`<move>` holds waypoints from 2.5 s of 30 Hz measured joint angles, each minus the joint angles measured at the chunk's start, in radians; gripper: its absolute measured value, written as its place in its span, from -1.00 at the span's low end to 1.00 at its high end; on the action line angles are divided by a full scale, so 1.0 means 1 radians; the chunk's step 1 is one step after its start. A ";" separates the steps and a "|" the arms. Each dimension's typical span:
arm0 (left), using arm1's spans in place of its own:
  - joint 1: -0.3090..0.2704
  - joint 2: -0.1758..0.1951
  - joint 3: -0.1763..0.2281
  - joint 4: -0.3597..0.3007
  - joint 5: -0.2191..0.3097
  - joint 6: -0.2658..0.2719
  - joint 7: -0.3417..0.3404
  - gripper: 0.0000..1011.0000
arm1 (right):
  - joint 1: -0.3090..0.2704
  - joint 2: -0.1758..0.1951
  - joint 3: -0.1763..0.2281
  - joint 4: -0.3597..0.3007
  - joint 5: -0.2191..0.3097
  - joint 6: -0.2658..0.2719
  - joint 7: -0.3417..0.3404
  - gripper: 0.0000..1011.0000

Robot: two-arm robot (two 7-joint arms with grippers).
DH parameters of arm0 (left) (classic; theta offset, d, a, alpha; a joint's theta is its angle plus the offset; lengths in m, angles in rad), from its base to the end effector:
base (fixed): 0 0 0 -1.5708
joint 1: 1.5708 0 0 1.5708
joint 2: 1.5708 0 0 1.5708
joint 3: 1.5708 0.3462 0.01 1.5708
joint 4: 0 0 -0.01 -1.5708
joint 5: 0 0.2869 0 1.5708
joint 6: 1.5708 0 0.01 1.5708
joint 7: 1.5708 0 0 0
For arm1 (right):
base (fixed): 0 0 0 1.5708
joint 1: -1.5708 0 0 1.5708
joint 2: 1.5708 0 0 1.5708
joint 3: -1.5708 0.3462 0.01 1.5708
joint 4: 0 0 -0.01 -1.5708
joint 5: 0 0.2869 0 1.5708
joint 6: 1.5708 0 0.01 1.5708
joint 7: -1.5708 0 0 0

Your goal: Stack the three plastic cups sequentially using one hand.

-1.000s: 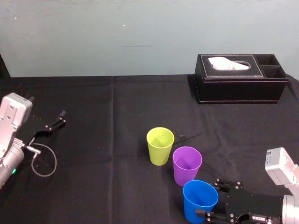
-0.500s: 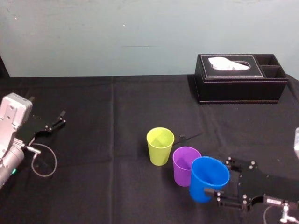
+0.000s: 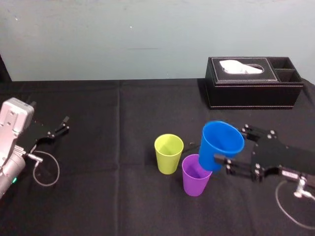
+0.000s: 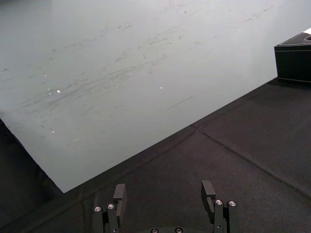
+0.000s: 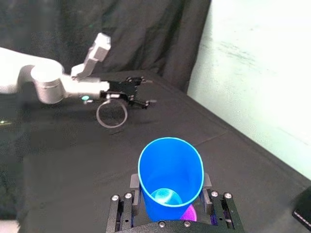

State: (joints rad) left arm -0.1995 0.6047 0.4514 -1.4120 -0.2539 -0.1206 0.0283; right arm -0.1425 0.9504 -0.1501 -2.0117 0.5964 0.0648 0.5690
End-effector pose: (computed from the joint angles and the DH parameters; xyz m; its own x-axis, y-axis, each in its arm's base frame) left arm 0.3465 0.1204 -0.3434 0.2923 0.8803 0.3737 -0.9552 0.2873 0.0702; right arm 0.2531 -0.1615 -0.2059 0.8326 -0.5112 0.2131 0.5492 0.8118 -0.1985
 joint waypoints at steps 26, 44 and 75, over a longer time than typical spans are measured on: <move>0.000 0.000 0.000 0.000 0.000 0.000 0.000 1.00 | 0.374 -0.240 -0.278 0.195 -0.116 0.178 -0.066 0.42; 0.000 0.000 0.000 0.000 0.000 0.000 0.000 1.00 | 0.430 -0.300 -0.329 0.278 -0.178 0.197 -0.072 0.42; 0.000 0.000 0.000 0.000 0.000 0.000 0.000 1.00 | 0.435 -0.348 -0.349 0.348 -0.227 0.184 -0.063 0.42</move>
State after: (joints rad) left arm -0.1995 0.6047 0.4514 -1.4120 -0.2539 -0.1205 0.0283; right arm 0.2930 0.6020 -0.4990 -1.6639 0.3690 0.2493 0.5056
